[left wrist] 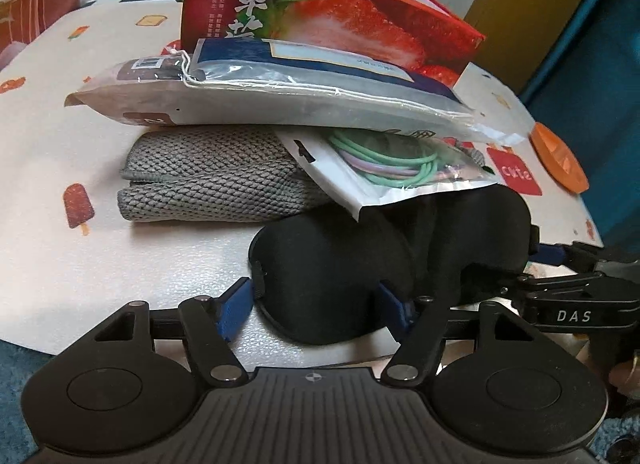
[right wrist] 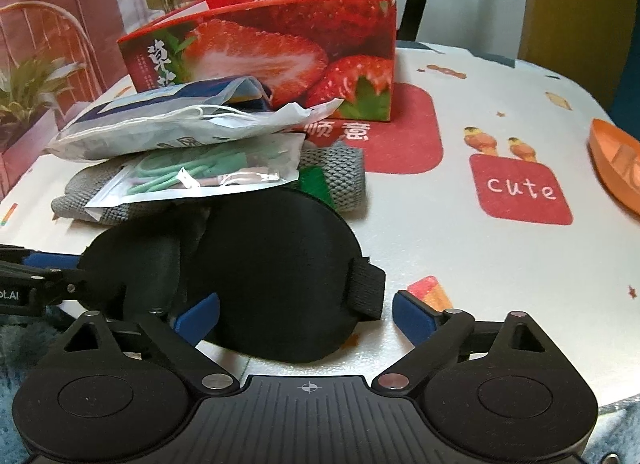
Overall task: Organize soft objects
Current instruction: 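Close the left gripper on the black eye mask while the right gripper grasps its other side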
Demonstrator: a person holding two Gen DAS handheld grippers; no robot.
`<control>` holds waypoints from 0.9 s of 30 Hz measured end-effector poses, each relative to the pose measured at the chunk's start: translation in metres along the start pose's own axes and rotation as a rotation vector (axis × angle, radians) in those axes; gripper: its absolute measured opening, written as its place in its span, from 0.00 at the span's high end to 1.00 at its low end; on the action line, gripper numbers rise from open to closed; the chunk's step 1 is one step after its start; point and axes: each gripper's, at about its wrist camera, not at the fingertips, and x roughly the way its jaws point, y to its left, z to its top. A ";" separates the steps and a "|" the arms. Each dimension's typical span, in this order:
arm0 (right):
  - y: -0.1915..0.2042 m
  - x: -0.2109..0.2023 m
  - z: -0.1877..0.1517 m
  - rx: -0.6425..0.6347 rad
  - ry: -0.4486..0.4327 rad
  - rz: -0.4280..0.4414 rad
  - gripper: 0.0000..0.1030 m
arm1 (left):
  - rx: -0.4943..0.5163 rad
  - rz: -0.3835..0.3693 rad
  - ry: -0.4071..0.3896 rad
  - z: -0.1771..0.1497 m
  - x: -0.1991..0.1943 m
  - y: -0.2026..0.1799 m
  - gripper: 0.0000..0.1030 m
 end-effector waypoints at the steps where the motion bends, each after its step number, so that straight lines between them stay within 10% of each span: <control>1: 0.000 0.000 0.000 0.003 -0.001 0.004 0.12 | -0.004 -0.006 -0.003 0.000 0.000 0.000 0.33; 10: -0.002 -0.001 -0.001 0.010 -0.004 0.017 0.15 | -0.032 0.044 -0.048 0.004 0.000 0.009 0.30; 17: -0.009 -0.003 -0.001 0.060 0.004 0.041 0.15 | 0.130 0.129 0.000 0.003 0.010 -0.022 0.25; 20: -0.014 -0.010 -0.001 0.093 -0.012 0.038 0.15 | 0.108 0.138 -0.011 0.003 0.009 -0.020 0.51; 27: -0.021 -0.026 -0.001 0.111 -0.060 0.022 0.25 | 0.069 0.138 -0.022 0.007 0.008 -0.017 0.59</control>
